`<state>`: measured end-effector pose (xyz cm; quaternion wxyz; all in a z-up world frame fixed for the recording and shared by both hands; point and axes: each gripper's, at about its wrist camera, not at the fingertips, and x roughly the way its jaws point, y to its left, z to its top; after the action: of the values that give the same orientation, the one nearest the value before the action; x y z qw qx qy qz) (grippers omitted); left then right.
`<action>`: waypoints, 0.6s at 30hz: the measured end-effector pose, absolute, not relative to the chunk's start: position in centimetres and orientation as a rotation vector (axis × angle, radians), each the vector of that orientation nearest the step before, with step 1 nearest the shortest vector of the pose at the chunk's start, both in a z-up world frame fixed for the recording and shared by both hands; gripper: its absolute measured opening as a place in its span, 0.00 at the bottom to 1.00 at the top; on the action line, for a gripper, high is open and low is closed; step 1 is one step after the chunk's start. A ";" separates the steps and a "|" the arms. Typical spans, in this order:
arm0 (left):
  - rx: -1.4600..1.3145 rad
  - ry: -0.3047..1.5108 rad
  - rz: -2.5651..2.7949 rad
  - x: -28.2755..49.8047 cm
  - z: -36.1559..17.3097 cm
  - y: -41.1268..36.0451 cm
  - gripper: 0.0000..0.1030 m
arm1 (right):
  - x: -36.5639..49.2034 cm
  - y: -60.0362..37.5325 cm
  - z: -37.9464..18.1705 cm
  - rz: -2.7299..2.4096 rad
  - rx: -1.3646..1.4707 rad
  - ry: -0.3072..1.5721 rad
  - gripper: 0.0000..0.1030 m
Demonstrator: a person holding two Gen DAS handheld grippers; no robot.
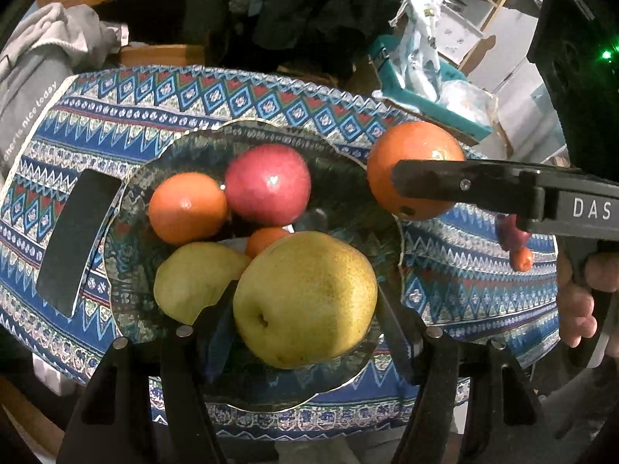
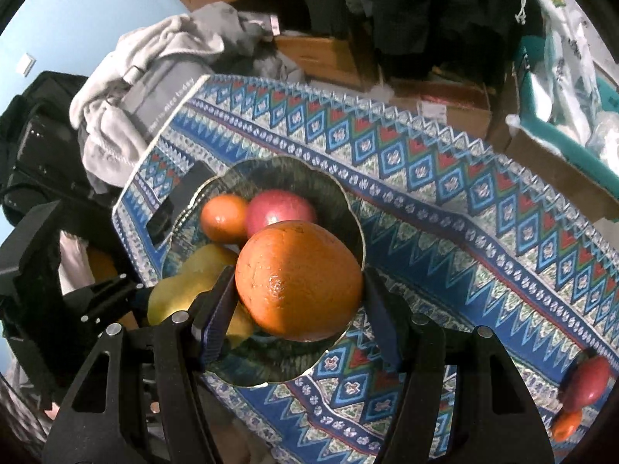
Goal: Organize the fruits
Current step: 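Carry the pear over the glass bowl with left tool while right tool carries the orange there, then open left tool to drop the pear into the bowl while right tool releases the orange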
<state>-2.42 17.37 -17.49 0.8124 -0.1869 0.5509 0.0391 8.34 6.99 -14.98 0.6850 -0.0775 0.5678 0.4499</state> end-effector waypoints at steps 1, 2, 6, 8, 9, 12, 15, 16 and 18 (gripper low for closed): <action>-0.402 1.182 0.086 -2.5 -17.7 17.4 0.67 | 8.3 7.1 -15.2 1.008 -0.176 1.278 0.62; -0.405 1.188 0.087 -2.4 -17.9 17.5 0.67 | 8.2 7.2 -15.5 1.008 -0.177 1.286 0.62; -0.415 1.217 0.089 -2.5 -18.9 17.5 0.67 | 7.8 7.8 -16.6 1.005 -0.196 1.311 0.62; -0.419 1.229 0.092 -2.5 -19.4 17.6 0.67 | 7.5 8.0 -17.2 1.002 -0.208 1.325 0.62; -0.411 1.224 0.088 -2.6 -19.4 17.4 0.66 | 7.4 7.9 -17.5 1.000 -0.211 1.332 0.62; -0.415 1.227 0.085 -2.7 -19.5 17.4 0.59 | 7.0 8.0 -18.0 0.996 -0.224 1.349 0.62; -0.422 1.222 0.076 -2.6 -19.2 17.3 0.49 | 6.8 7.9 -18.5 0.994 -0.224 1.361 0.62; -0.413 1.217 0.083 -2.5 -19.1 17.3 0.49 | 6.8 7.9 -18.7 0.991 -0.225 1.367 0.63; -0.405 1.215 0.091 -2.4 -19.0 17.4 0.49 | 6.7 8.0 -19.1 0.989 -0.219 1.380 0.64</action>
<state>-2.36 17.41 -19.00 0.8011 -0.1887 0.5665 0.0424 6.67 7.96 -19.11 0.6554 -0.0967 0.6088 0.4363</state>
